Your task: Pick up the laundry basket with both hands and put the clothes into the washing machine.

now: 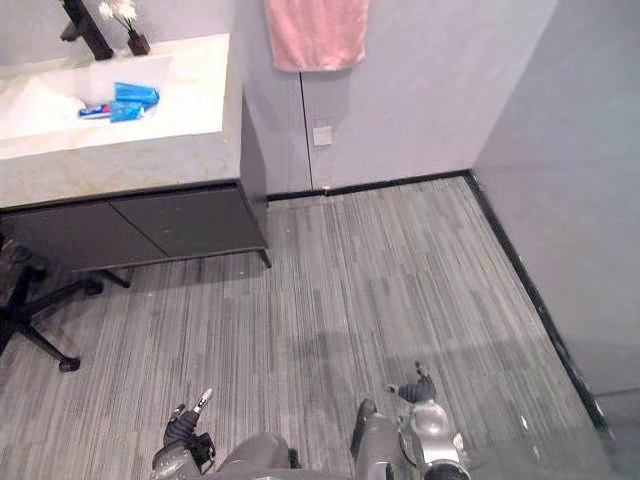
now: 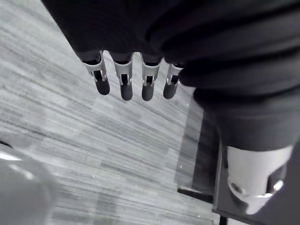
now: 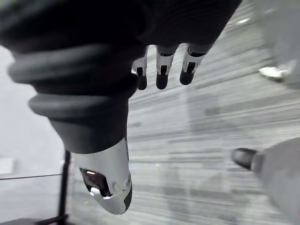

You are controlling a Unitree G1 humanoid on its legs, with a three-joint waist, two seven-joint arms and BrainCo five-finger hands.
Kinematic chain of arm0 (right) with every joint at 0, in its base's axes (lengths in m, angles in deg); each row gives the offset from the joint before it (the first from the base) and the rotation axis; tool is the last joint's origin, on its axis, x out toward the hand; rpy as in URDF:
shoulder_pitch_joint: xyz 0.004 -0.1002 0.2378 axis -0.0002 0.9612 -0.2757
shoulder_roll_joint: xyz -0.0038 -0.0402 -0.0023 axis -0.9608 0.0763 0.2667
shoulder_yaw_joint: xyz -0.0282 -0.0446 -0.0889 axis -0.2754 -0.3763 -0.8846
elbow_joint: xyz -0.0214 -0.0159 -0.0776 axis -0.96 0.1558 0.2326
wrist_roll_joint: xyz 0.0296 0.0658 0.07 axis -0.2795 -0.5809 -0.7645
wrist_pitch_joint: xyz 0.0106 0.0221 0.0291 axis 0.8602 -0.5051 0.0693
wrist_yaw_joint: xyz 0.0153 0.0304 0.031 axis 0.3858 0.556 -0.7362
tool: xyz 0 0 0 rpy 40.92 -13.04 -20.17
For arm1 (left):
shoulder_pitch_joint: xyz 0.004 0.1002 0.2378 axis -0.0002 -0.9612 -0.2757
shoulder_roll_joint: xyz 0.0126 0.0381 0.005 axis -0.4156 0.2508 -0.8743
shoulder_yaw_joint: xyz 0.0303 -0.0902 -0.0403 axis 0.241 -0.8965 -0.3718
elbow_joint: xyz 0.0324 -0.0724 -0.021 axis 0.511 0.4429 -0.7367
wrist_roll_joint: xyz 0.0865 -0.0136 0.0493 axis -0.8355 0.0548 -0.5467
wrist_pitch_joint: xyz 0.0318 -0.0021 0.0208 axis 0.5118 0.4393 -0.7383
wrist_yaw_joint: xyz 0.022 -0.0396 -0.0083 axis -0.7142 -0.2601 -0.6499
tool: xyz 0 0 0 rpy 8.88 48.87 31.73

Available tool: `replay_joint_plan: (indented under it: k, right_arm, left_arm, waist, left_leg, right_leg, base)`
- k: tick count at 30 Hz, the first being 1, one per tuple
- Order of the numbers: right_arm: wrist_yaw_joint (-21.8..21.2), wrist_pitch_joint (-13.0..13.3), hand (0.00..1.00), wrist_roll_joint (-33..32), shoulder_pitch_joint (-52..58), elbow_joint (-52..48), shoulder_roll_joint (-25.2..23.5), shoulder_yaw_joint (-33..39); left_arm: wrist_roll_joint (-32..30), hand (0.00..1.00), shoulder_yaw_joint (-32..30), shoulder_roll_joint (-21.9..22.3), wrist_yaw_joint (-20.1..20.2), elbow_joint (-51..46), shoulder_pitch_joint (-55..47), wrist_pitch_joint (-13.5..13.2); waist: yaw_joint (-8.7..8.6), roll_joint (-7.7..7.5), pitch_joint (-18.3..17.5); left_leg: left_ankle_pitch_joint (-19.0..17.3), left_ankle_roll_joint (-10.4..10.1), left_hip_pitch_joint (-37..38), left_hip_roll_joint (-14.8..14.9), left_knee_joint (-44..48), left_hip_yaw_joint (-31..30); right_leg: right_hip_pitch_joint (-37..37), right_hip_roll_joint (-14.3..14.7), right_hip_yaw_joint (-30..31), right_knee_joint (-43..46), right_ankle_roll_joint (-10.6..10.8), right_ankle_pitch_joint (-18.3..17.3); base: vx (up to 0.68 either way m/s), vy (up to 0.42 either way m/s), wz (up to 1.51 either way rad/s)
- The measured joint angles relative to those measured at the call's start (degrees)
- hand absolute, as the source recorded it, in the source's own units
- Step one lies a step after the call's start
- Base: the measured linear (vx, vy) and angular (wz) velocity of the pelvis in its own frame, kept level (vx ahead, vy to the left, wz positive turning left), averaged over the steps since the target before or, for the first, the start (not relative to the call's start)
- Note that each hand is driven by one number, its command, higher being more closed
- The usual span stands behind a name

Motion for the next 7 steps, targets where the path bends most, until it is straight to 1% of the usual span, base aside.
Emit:
replay_joint_plan:
  k: [1,2,4,5,6,7]
  right_arm:
    - [0.0,0.1,0.0,0.0,-0.2,-0.2,-0.4,0.1]
    - [0.0,0.0,0.0,0.0,-0.3,-0.2,-0.5,0.1]
    - [0.1,0.0,0.0,0.0,-0.3,-0.3,-0.2,1.1]
    - [0.1,0.0,0.0,0.0,-0.5,-0.2,-0.1,2.7]
    - [0.2,-0.1,0.0,0.0,-0.1,0.8,0.3,3.8]
    - [0.1,-0.2,0.0,0.0,0.2,1.3,0.6,4.2]
  left_arm:
    - [0.0,0.0,0.8,0.0,0.1,-1.3,0.3,0.0]
    - [-0.1,0.0,1.2,0.0,0.2,-2.0,0.4,-0.1]
    - [-0.1,0.0,2.4,0.0,1.2,-3.4,0.7,-0.3]
    - [-0.2,0.0,2.6,0.0,1.2,-2.9,1.3,-0.2]
    - [-0.2,0.0,2.7,0.0,1.2,-2.2,1.7,-0.2]
    - [-0.2,0.0,2.8,0.1,1.3,-1.7,1.9,-0.2]
  waist:
    - [0.1,-1.04,0.4]
    - [0.0,-1.49,0.4]
    - [-0.03,-2.12,0.3]
    - [-0.04,-1.74,0.1]
    - [-0.06,-1.19,-0.2]
    - [-0.07,-0.6,-0.5]
  left_leg:
    - [-0.5,0.8,-0.9,2.2,-0.8,2.4]
    - [-0.5,0.9,-1.2,2.7,-2.3,3.3]
    - [-0.5,0.9,-1.8,3.0,-11.1,5.0]
    - [-0.2,0.4,-1.7,2.8,-17.9,4.9]
    - [2.1,-1.4,-0.5,1.9,-27.1,4.2]
    - [5.4,-1.4,0.3,1.7,-31.5,4.0]
  right_leg:
    - [2.8,-0.4,-0.9,-1.6,-0.2,-0.1]
    - [3.7,-0.7,-1.3,-2.4,-0.1,-0.1]
    - [5.3,-1.6,-2.3,-4.7,0.0,-0.2]
    - [5.8,-1.8,-3.1,-5.5,0.1,-0.2]
    - [5.9,-1.9,-3.7,-5.6,1.0,-0.6]
    - [6.1,-1.5,-4.1,-5.6,1.6,-0.9]
  base:
    - [0.3,-0.158,0.05]
    - [0.2,-0.105,0.24]
    - [0.17,-0.032,0.2]
    - [0.18,0.043,0.24]
    - [0.13,0.078,0.24]
    - [0.07,0.062,0.16]
